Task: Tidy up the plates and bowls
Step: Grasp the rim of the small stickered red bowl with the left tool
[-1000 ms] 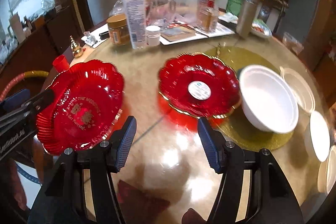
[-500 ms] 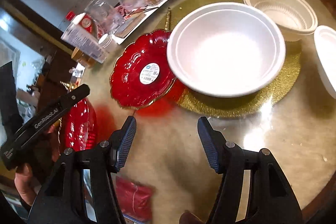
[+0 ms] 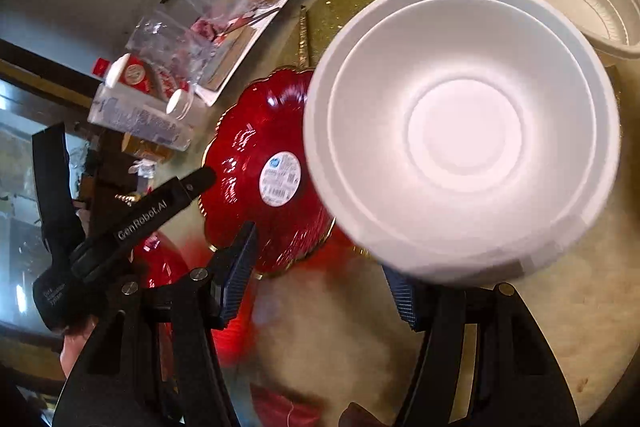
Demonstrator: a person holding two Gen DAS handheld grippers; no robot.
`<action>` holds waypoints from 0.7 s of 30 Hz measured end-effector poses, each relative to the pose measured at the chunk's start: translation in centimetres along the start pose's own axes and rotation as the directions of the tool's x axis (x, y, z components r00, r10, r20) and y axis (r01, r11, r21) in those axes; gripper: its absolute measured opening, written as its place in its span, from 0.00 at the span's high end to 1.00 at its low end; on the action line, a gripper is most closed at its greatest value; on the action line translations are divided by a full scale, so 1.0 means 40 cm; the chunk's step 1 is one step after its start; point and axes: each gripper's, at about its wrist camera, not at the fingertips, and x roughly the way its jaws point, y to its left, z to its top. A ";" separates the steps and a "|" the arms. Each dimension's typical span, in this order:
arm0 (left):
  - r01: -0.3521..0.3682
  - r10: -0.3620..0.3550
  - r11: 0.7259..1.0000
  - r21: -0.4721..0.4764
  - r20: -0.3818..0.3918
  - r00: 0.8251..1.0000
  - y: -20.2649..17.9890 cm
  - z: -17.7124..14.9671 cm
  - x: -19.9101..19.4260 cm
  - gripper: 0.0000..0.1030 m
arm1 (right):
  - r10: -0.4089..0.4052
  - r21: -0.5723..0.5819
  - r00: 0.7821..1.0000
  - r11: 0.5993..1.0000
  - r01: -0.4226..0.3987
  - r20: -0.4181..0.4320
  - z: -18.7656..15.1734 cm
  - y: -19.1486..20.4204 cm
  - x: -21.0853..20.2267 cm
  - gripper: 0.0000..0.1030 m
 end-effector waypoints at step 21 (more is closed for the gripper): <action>0.031 -0.031 0.999 0.020 -0.007 0.999 -0.046 0.005 0.060 0.56 | -0.095 -0.069 0.995 0.993 0.097 0.033 0.036 0.010 0.064 0.89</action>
